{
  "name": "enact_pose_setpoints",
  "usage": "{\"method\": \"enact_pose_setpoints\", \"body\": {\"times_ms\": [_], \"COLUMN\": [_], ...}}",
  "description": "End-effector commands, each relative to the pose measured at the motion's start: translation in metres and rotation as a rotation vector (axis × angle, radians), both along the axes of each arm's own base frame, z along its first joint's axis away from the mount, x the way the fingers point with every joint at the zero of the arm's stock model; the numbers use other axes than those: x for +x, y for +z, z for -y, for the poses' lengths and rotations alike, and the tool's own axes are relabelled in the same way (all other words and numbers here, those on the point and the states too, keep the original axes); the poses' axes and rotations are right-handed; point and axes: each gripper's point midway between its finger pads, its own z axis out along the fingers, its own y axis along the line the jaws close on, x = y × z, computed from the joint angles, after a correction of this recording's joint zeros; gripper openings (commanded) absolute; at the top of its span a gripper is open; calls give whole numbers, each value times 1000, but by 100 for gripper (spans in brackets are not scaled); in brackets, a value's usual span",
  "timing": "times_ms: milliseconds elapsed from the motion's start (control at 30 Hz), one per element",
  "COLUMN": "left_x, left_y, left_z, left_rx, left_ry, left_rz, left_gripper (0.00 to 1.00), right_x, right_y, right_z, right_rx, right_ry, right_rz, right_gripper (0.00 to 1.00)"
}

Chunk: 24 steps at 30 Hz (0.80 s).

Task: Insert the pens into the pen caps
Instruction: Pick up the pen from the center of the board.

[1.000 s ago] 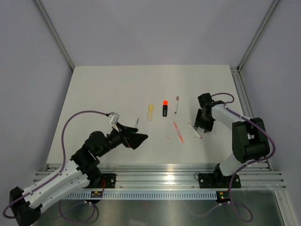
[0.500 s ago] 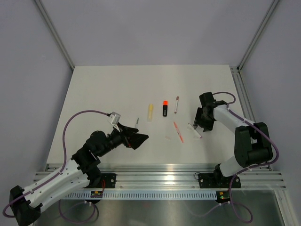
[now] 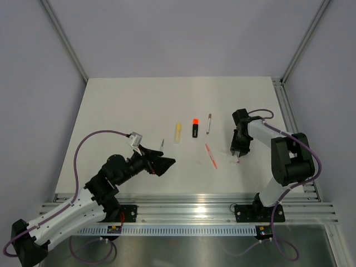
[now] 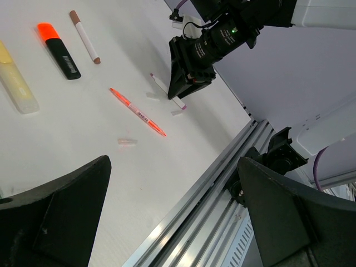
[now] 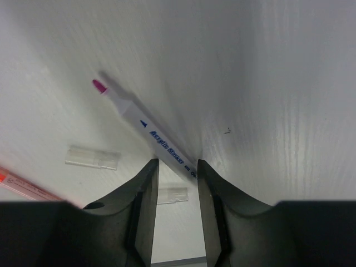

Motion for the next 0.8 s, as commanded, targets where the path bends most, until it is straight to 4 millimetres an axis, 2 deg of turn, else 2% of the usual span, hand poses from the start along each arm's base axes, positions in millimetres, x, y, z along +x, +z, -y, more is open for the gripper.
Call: {"method": "enact_pose_setpoints", "body": {"times_ms": [0,67,233,333,500,600,700,767], "left_x": [4,4,6,8,10,10,10,10], "left_y": [8,7,6,4,2,4,6,6], "left_z": [0,1,-1,-2,-3,-3,-5,-7], "left_rx": [-15,-13,-6,5,11,9,7,11], "left_ry": [16,15,27,40,51,49,58,64], "left_rz": [39,37,35,29,24,26,36,36], "left_gripper": [99,99,99,99,99,99,99,99], "right_x": [24,26,47,53,52,47,44,41], "right_y": [11,4,7,5,2,1,0,-2], "right_z": [8,10,6,3,-2,-5,-6,-6], "right_rx": [-52,-72,-37,-8,32,52,54,52], "right_ry": [-13,-2,17,24,46,48,43,38], "right_rz": [61,41,54,46,-5,-30,-61,-81], "right_gripper": [38,37,30,30,34,42,36,29]}}
